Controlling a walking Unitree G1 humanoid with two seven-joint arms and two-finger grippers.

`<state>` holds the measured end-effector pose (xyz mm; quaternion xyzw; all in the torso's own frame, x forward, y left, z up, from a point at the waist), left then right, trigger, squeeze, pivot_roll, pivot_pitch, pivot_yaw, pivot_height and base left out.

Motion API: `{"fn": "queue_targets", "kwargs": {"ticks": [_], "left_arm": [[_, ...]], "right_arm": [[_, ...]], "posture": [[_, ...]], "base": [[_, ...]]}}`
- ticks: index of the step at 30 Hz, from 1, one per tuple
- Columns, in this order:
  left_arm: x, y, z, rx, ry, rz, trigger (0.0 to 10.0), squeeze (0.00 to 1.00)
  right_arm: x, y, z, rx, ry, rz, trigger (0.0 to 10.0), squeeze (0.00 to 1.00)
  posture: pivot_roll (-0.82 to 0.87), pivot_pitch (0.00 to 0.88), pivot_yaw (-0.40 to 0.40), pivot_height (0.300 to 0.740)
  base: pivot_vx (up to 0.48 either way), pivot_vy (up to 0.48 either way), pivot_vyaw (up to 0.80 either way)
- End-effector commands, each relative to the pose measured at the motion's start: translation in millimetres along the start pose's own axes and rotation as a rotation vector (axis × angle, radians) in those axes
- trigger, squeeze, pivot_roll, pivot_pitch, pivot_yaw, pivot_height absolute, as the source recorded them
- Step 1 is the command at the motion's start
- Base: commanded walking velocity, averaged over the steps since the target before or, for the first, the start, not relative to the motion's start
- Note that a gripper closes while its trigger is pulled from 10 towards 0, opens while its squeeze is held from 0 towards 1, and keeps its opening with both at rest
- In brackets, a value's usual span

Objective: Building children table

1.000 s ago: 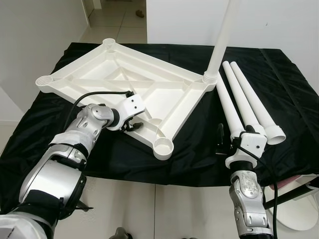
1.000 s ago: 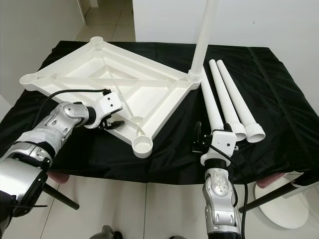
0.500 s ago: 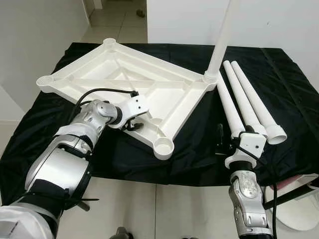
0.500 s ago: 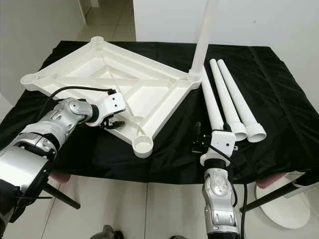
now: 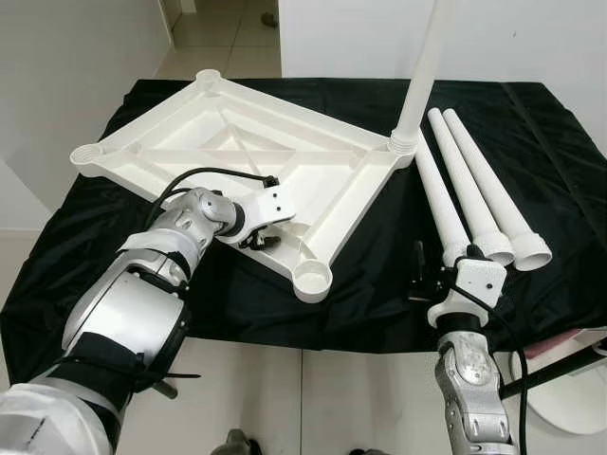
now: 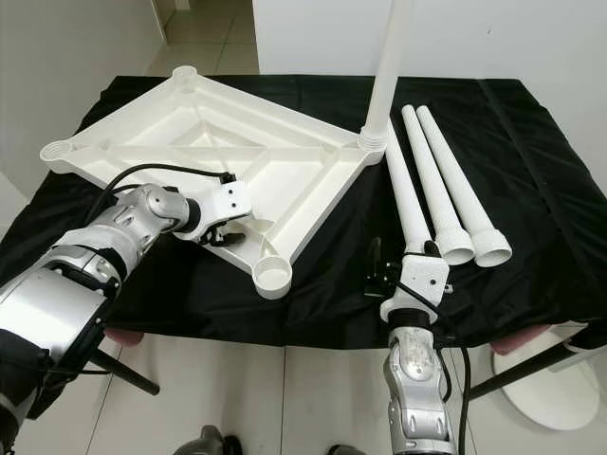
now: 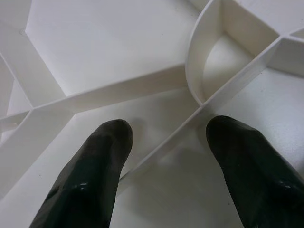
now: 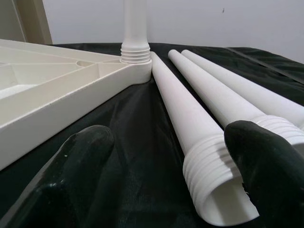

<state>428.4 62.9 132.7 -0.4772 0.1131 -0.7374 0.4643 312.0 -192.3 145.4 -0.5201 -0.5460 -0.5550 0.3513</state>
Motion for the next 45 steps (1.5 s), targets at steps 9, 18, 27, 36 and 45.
{"fn": "queue_targets", "kwargs": {"ticks": [9, 18, 27, 36, 45], "left_arm": [[-19.1, 3.9, -10.8, -0.014, -0.017, 0.053, 0.0, 0.00], [-22.4, 2.3, -12.4, -0.035, -0.010, 0.062, 0.0, 0.00], [-30.4, 3.4, -21.8, -0.076, -0.009, 0.080, 0.0, 0.00], [-26.4, 6.9, -31.1, -0.126, -0.007, 0.066, 0.0, 0.00], [-12.3, 7.6, -24.3, -0.114, -0.030, 0.044, 10.0, 1.00]], "right_arm": [[-4.1, -7.1, -1.7, -0.005, -0.017, 0.028, 10.0, 0.00], [-4.7, -8.2, -0.3, -0.002, -0.016, 0.032, 10.0, 0.00], [-5.3, -9.2, 0.6, -0.002, -0.019, 0.039, 10.0, 0.00], [-5.3, -9.4, 1.2, -0.004, -0.017, 0.042, 10.0, 0.00], [-5.6, -11.6, 2.1, -0.003, -0.019, 0.046, 10.0, 0.00]], "posture": [[0.02, 0.108, 0.099, 0.740], [0.03, 0.113, 0.100, 0.740], [0.03, 0.119, 0.106, 0.740], [0.03, 0.129, 0.106, 0.740], [0.02, 0.132, 0.117, 0.740]], "base": [[0.000, 0.000, 0.00], [0.000, 0.000, 0.00], [0.000, 0.000, 0.00], [0.000, 0.000, 0.00], [0.000, 0.000, 0.00]]}}
Point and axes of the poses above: a point about 5 cm out from each wrist's last joint towards the gripper, its own y axis pointing out of the wrist towards the gripper, its own x axis along the axis of the wrist's last joint, z = x × y, the point moved 6 cm from there along y, pointing out of the wrist towards the gripper, and after that the axes turned 4 degrees about -y, right-handed, at the moved point
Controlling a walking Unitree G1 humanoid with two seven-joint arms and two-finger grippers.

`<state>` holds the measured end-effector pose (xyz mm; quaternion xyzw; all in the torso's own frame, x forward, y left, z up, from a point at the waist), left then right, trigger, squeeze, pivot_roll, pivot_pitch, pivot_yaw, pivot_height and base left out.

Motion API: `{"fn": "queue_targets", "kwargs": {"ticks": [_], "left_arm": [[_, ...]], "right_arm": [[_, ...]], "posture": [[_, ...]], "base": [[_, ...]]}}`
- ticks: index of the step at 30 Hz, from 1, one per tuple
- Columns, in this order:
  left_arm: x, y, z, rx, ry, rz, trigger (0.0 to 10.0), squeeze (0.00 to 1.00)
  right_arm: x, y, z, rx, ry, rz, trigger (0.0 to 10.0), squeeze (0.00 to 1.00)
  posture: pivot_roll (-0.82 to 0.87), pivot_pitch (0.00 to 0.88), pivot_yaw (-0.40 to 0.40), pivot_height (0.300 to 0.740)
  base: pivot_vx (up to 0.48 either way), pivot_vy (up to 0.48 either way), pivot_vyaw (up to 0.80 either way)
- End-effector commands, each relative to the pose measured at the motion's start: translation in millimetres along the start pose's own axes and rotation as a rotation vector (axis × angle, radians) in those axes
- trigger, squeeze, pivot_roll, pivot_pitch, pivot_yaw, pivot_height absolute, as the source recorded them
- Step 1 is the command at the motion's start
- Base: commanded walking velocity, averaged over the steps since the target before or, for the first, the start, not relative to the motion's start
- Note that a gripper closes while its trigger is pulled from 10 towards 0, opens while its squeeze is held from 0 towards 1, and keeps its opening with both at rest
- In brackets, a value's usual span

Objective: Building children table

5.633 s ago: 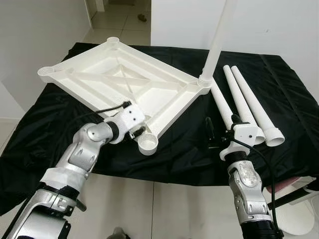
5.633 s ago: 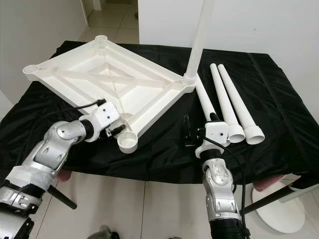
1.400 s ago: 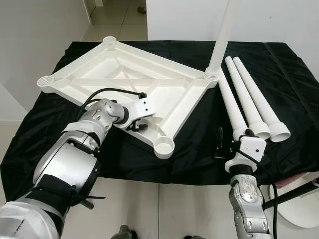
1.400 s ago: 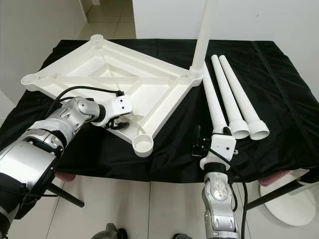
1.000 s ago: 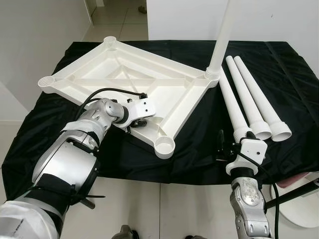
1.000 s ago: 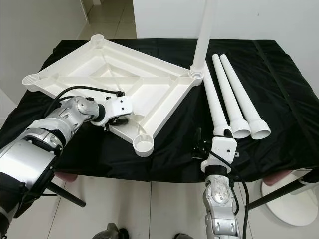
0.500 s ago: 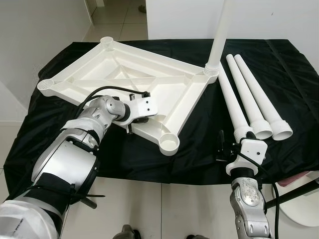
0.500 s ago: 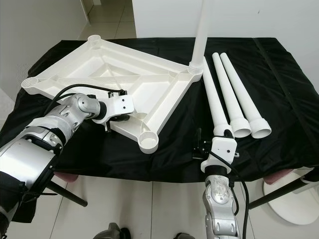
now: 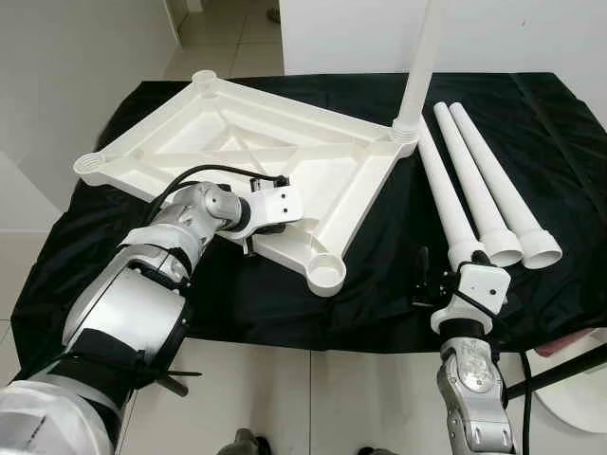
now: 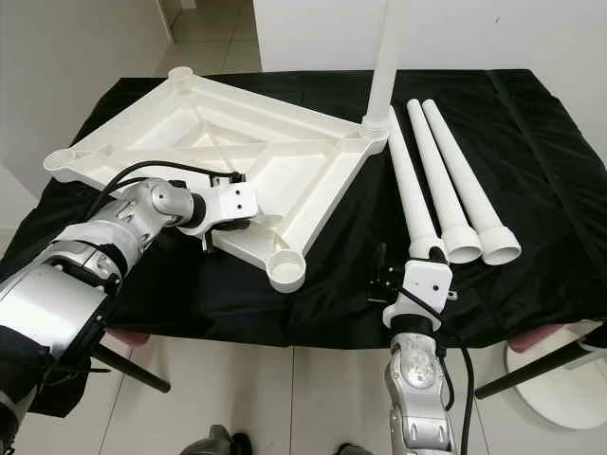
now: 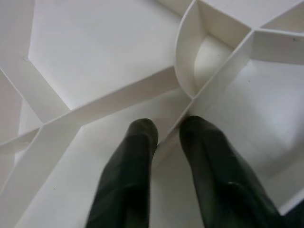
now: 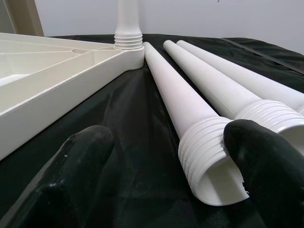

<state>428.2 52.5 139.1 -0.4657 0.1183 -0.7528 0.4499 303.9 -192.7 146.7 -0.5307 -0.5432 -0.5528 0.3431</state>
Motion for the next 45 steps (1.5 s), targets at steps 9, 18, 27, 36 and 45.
{"fn": "queue_targets", "kwargs": {"ticks": [9, 18, 27, 36, 45], "left_arm": [[-23.5, 5.1, -22.7, -0.101, -0.022, 0.098, 10.0, 0.00], [-37.9, 1.1, -30.0, -0.152, -0.079, 0.137, 3.1, 0.00], [-52.3, -3.1, -47.4, -0.260, -0.098, 0.162, 0.0, 0.00], [-53.7, -1.2, -56.9, -0.294, -0.128, 0.148, 0.0, 0.00], [-31.5, 3.9, -48.7, -0.250, -0.280, 0.040, 0.0, 0.00]], "right_arm": [[-8.0, -6.7, 4.8, 0.010, -0.003, 0.040, 10.0, 0.00], [-7.6, -7.9, 5.3, 0.016, -0.006, 0.041, 10.0, 0.00], [-7.7, -9.3, 4.1, 0.014, -0.010, 0.043, 10.0, 0.00], [-7.5, -10.4, 4.6, 0.013, -0.009, 0.044, 10.0, 0.00], [-6.7, -10.2, 6.1, 0.016, -0.008, 0.044, 10.0, 0.00]], "posture": [[0.02, 0.132, 0.121, 0.740], [0.01, 0.133, 0.120, 0.740], [0.01, 0.131, 0.125, 0.740], [0.01, 0.129, 0.129, 0.740], [0.01, 0.139, 0.125, 0.740]], "base": [[0.000, 0.000, 0.00], [0.000, 0.000, 0.00], [0.000, 0.000, 0.00], [0.000, 0.000, 0.00], [0.000, 0.000, 0.00]]}}
Point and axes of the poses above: a point about 5 cm out from each wrist's last joint towards the gripper, its own y axis pointing out of the wrist towards the gripper, its own x axis along the axis of the wrist's last joint, z = x × y, the point moved 6 cm from there along y, pointing out of the wrist towards the gripper, and after that the axes turned 4 degrees about -y, right-handed, at the moved point
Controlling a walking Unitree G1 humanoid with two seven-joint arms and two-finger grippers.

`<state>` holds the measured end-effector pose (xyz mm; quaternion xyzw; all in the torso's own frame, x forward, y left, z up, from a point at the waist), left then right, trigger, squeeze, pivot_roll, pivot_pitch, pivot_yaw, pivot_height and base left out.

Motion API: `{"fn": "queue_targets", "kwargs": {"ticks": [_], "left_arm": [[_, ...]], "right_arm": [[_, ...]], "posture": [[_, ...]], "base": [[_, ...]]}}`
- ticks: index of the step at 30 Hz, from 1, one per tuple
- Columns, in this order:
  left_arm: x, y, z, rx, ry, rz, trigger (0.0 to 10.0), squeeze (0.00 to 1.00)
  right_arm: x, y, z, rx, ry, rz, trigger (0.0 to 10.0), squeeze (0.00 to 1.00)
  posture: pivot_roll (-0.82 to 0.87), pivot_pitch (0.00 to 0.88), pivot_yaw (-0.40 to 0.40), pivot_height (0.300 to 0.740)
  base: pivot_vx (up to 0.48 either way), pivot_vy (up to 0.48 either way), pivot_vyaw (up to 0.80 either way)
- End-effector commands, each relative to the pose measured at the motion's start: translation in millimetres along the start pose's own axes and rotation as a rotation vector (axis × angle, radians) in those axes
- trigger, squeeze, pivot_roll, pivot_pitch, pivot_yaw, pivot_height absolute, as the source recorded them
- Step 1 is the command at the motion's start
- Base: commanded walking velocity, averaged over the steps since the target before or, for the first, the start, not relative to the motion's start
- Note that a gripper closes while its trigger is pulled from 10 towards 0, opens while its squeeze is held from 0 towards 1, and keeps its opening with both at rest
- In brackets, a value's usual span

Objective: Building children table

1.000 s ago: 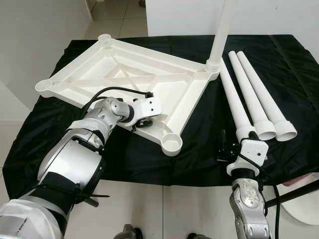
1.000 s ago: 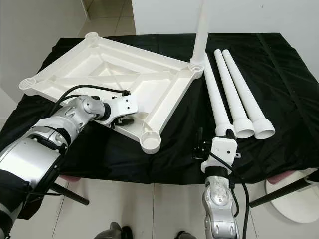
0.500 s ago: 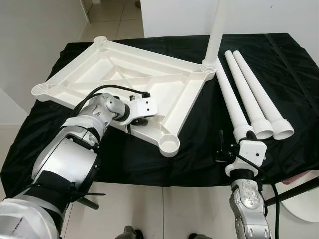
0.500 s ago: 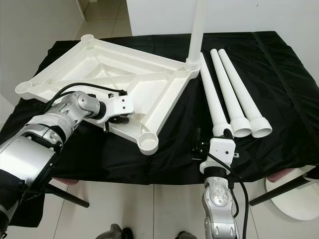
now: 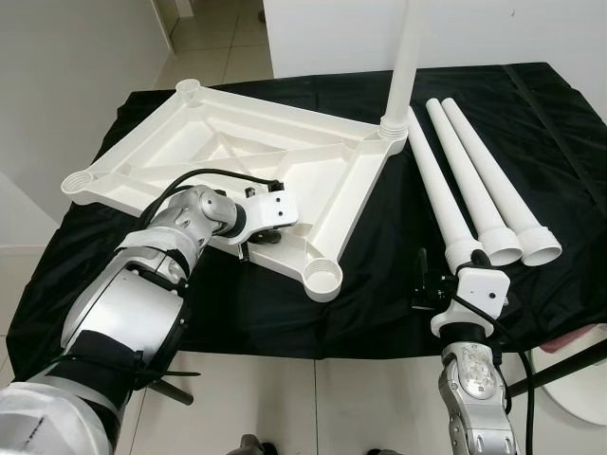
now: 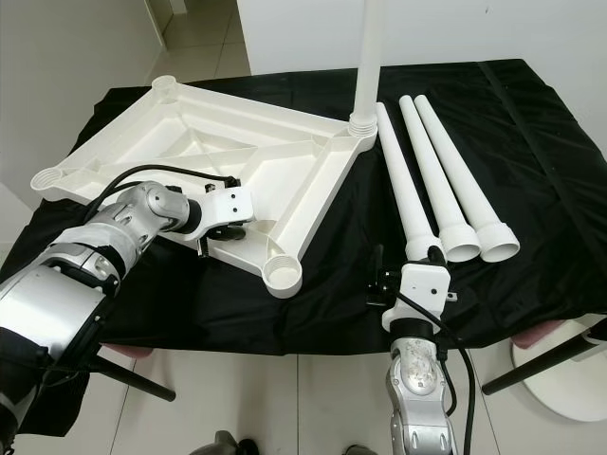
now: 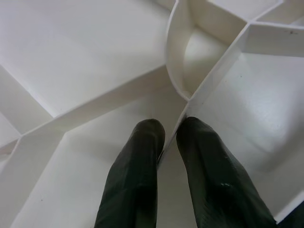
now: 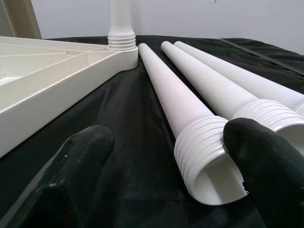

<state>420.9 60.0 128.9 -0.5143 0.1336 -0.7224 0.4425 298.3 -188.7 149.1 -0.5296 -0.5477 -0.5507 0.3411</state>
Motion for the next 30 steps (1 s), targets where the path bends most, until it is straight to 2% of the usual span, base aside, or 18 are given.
{"fn": "queue_targets", "kwargs": {"ticks": [1, 4, 6, 9, 16, 22, 26, 29, 30], "left_arm": [[-23.9, 9.6, -36.5, -0.170, -0.193, 0.020, 0.0, 0.00], [-18.6, 9.6, -30.6, -0.137, -0.222, -0.003, 0.0, 0.00], [-9.4, 9.1, -21.9, -0.092, -0.292, -0.053, 0.0, 0.00], [-7.4, 9.4, -18.8, -0.068, -0.313, -0.066, 0.0, 0.00], [-7.8, 10.7, -17.6, -0.045, -0.320, -0.069, 0.0, 0.00], [-1.7, 9.2, -2.7, 0.061, -0.367, -0.107, 0.0, 0.00], [3.9, 9.0, -0.1, 0.072, -0.382, -0.137, 0.0, 0.00], [8.9, 11.3, -5.8, 0.037, -0.372, -0.162, 0.0, 0.00], [9.8, 13.1, -11.1, 0.008, -0.347, -0.163, 10.0, 0.00]], "right_arm": [[-10.9, -4.7, 3.8, 0.010, -0.001, 0.051, 10.0, 0.00], [-10.9, -4.9, 4.0, 0.010, -0.001, 0.052, 10.0, 0.00], [-11.5, -5.8, 4.3, 0.008, 0.001, 0.055, 10.0, 0.00], [-12.0, -6.0, 5.0, 0.008, 0.003, 0.057, 10.0, 0.00], [-12.1, -5.2, 5.7, 0.008, 0.005, 0.058, 10.0, 0.00], [-12.0, -4.2, 7.5, 0.012, 0.008, 0.059, 10.0, 0.00], [-11.7, -3.0, 8.0, 0.013, 0.009, 0.057, 10.0, 0.00], [-11.3, -1.1, 10.7, 0.022, 0.013, 0.054, 10.0, 0.00], [-10.9, 0.4, 12.3, 0.029, 0.013, 0.051, 10.0, 0.00]], "posture": [[0.01, 0.139, 0.125, 0.740], [0.01, 0.139, 0.125, 0.740], [0.02, 0.143, 0.127, 0.740], [0.02, 0.144, 0.127, 0.740], [0.02, 0.146, 0.127, 0.740], [0.03, 0.144, 0.121, 0.740], [0.04, 0.142, 0.116, 0.740], [0.04, 0.140, 0.107, 0.740], [0.04, 0.139, 0.103, 0.740]], "base": [[0.000, 0.000, 0.00], [0.000, 0.000, 0.00], [0.000, 0.000, 0.00], [0.000, 0.000, 0.00], [0.000, 0.000, 0.00], [0.000, 0.000, 0.00], [0.000, 0.000, 0.00], [0.000, 0.000, 0.00], [0.000, 0.000, 0.00]]}}
Point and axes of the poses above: a point about 5 cm out from each wrist's last joint towards the gripper, its own y axis pointing out of the wrist towards the gripper, its own x axis along the axis of the wrist's last joint, z = x × y, the point moved 6 cm from there along y, pointing out of the wrist towards the gripper, and after that the axes turned 4 degrees about -y, right-handed, at the moved point
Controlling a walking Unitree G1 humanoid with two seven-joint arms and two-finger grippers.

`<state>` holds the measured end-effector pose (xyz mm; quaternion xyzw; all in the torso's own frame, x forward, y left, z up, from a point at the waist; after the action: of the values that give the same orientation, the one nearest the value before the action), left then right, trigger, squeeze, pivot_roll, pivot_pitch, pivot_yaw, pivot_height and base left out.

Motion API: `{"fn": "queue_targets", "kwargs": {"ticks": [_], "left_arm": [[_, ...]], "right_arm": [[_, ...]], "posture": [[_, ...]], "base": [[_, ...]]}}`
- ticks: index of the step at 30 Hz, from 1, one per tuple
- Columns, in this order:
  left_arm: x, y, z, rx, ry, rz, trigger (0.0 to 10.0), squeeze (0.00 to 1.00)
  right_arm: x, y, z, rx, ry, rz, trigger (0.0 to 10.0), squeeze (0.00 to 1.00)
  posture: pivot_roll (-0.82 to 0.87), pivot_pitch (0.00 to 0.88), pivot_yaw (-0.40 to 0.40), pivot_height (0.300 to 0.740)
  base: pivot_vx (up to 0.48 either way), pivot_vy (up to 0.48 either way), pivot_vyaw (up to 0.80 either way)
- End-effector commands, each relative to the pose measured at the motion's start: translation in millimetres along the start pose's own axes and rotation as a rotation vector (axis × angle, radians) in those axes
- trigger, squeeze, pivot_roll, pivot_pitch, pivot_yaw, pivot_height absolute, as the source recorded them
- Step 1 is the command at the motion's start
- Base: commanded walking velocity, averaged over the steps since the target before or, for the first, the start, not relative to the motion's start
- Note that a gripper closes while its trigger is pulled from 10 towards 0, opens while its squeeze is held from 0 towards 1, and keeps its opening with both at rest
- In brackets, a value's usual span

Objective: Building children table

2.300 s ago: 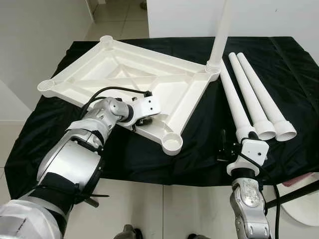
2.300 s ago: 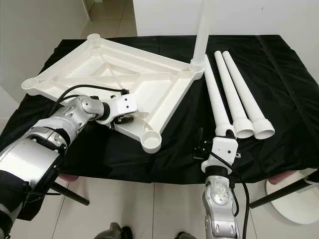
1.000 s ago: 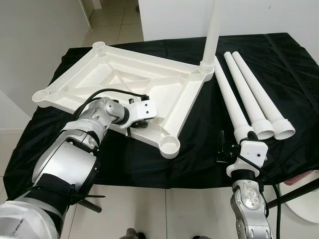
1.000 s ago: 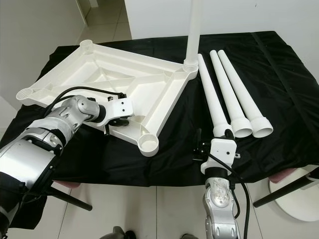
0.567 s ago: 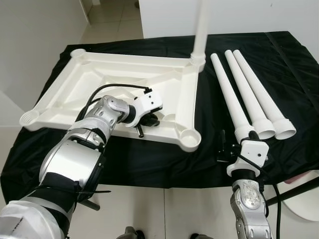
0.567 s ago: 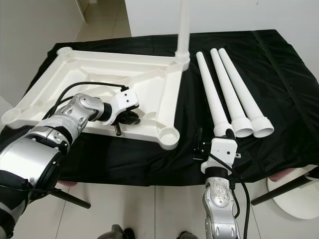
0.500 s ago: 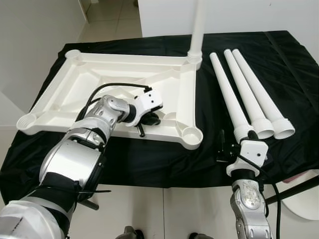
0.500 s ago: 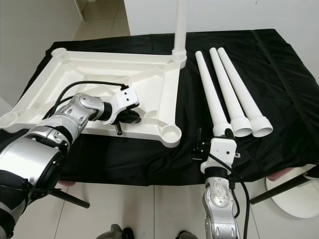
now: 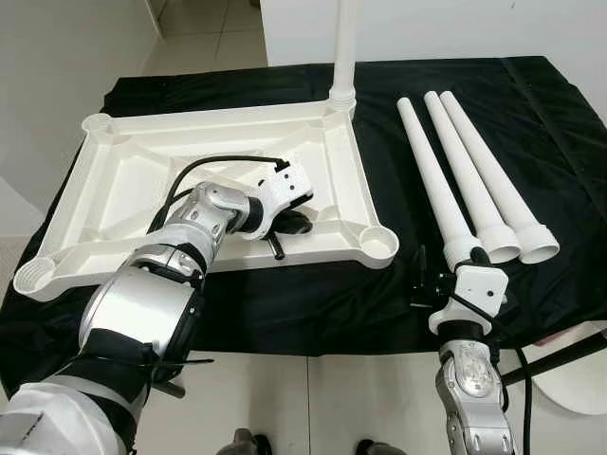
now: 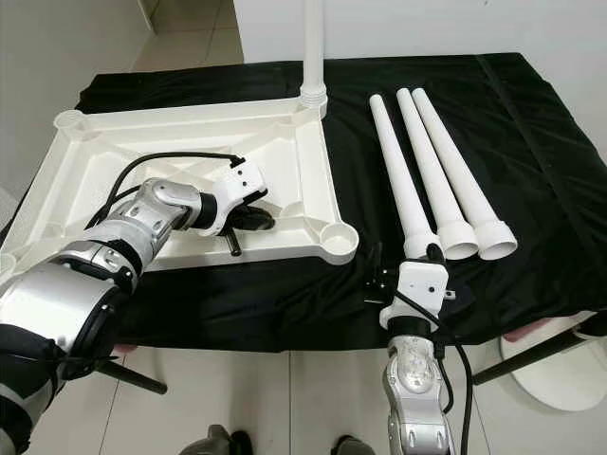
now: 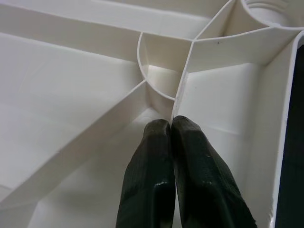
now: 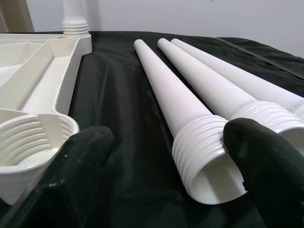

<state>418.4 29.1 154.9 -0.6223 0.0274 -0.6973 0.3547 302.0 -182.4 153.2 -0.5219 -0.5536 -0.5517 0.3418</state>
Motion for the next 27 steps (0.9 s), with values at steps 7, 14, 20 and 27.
{"fn": "queue_targets", "kwargs": {"ticks": [7, 14, 20, 27], "left_arm": [[-36.7, 4.6, -5.7, 0.044, -0.080, 0.071, 10.0, 1.00], [-23.2, 1.7, -6.1, 0.003, -0.030, 0.020, 10.0, 0.00], [0.9, -1.8, -1.2, 0.011, -0.075, -0.117, 10.0, 0.00], [23.9, -8.3, 2.6, 0.022, -0.096, -0.259, 10.0, 0.00]], "right_arm": [[-13.0, 3.6, 8.6, 0.038, 0.006, 0.050, 10.0, 0.00], [-3.8, 13.6, 17.6, 0.091, 0.029, 0.004, 10.0, 0.00], [12.0, 24.9, 25.0, 0.136, 0.071, -0.070, 10.0, 0.00], [26.8, 36.6, 22.8, 0.142, 0.080, -0.134, 10.0, 0.00]], "posture": [[0.05, 0.129, 0.090, 0.740], [0.06, 0.116, 0.075, 0.740], [0.05, 0.096, 0.061, 0.740], [0.06, 0.083, 0.040, 0.740]], "base": [[0.000, 0.000, 0.00], [0.000, 0.000, 0.00], [0.000, 0.000, 0.00], [0.000, 0.000, 0.00]]}}
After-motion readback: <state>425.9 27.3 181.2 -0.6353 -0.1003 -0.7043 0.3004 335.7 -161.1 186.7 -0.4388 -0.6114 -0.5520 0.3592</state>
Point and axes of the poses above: a point about 5 cm out from each wrist's last joint towards the gripper, its own y axis pointing out of the wrist towards the gripper, its own x axis along the axis of the wrist's last joint, z = x × y, the point moved 6 cm from there along y, pointing out of the wrist towards the gripper, and after that the axes turned 4 degrees about -y, right-handed, at the moved point
